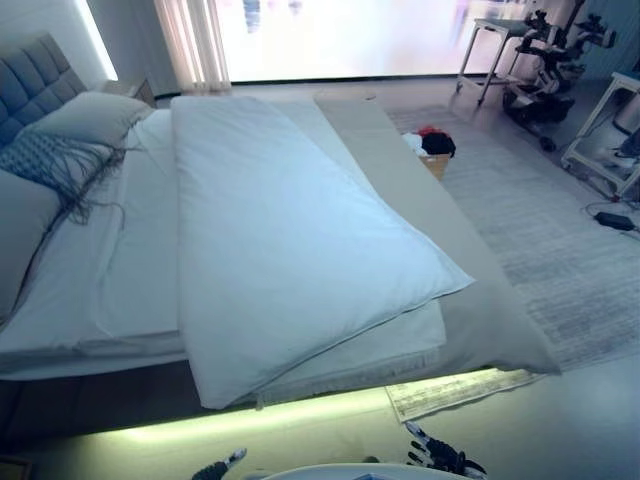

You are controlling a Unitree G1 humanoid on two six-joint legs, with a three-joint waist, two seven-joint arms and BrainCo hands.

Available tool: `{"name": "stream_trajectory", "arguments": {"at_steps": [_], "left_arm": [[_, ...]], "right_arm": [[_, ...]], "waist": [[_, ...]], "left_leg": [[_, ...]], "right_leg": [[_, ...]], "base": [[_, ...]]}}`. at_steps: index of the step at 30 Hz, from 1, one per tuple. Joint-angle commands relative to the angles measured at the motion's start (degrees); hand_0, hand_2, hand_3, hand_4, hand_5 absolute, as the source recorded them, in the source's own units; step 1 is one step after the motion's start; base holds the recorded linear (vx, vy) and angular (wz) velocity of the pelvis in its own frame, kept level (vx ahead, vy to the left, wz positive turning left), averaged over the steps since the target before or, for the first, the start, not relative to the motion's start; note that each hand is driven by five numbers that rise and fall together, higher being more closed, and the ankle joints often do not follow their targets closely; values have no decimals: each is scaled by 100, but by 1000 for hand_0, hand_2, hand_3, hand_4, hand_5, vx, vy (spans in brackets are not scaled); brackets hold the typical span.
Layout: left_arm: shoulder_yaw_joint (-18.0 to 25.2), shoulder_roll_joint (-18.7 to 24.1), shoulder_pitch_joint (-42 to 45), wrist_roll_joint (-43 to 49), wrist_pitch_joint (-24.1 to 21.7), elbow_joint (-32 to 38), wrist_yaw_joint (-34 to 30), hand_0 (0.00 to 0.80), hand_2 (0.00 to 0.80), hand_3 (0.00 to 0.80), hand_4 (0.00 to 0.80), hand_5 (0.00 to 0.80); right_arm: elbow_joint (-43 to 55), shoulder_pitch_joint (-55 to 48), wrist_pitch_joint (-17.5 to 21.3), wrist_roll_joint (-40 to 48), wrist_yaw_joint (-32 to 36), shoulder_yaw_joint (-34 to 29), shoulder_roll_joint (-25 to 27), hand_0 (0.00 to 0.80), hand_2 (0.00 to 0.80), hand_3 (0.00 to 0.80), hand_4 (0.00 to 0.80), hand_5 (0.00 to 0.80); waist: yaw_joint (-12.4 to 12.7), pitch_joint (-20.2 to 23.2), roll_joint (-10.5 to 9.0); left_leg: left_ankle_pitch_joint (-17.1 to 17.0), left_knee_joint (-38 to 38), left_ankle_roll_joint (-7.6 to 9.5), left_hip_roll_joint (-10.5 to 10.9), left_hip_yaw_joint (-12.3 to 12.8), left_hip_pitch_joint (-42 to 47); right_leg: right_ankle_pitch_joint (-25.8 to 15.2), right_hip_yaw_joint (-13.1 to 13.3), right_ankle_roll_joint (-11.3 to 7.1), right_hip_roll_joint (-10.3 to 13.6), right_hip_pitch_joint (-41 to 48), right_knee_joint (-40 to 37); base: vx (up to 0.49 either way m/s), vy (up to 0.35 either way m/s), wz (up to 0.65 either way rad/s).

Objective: Make the bed neatly

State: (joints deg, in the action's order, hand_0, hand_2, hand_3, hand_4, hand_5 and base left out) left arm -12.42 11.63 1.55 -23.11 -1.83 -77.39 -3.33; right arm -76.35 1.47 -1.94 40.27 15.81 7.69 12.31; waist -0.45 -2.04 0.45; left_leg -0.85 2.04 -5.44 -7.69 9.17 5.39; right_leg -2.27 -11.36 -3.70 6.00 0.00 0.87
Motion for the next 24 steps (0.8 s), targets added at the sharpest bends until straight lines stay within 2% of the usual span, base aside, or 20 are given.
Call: {"name": "stream_trajectory", "arguments": {"at_steps": [1, 7, 11, 15, 18, 24], "left_arm": [[-156, -99, -413, 145, -73, -136, 3, 0, 0, 0, 0, 0], [-462, -20, -598, 280, -116, 23, -128, 0, 0, 0, 0, 0], [-769, 102, -1090, -23, -257, 201, -317, 0, 0, 0, 0, 0], [-1006, 199, -1514, -340, -369, 370, -445, 0, 0, 0, 0, 0], [-1195, 259, -1787, -775, -464, 528, -520, 0, 0, 0, 0, 0], [-1126, 380, -1983, -1929, -656, 1202, -639, 0, 0, 0, 0, 0]], "right_arm": [[34, 402, 16, 421, 165, 179, -179, 0, 0, 0, 0, 0], [330, 906, 227, 1314, 118, 238, -176, 0, 0, 0, 0, 0], [636, 1829, 306, 2242, -50, 231, -181, 0, 0, 0, 0, 0], [833, 2573, 299, 2665, -230, 145, -75, 0, 0, 0, 0, 0], [912, 3040, 141, 2849, -269, 148, 167, 0, 0, 0, 0, 0], [1068, 3543, 86, 2793, -377, 193, 664, 0, 0, 0, 0, 0]], "waist": [[83, -258, -275], [244, -529, -160], [344, -1095, -139], [334, -1577, -134], [321, -1866, -47], [405, -2203, 127]], "left_leg": [[509, -378, 395, 427, -60, 69], [457, -402, 341, 405, -254, -218], [439, -828, 340, 427, -336, -1024], [587, -1802, 334, 455, -418, -1972], [729, -2362, 308, 422, -467, -2581], [784, -3031, 304, 436, -571, -3652]], "right_leg": [[-416, -76, -336, 435, -181, -137], [-455, -161, -413, 577, -540, 4], [-469, -177, -492, 797, -1266, 464], [-307, -67, -428, 918, -1959, 1142], [-120, -7, -326, 913, -2451, 1597], [106, 37, -164, 943, -3368, 2272]], "base": [[50, -3, 0], [-29, 12, 8], [-294, -7, 20], [-205, -5, 34], [-149, 25, 21], [-103, 4, 10]]}}
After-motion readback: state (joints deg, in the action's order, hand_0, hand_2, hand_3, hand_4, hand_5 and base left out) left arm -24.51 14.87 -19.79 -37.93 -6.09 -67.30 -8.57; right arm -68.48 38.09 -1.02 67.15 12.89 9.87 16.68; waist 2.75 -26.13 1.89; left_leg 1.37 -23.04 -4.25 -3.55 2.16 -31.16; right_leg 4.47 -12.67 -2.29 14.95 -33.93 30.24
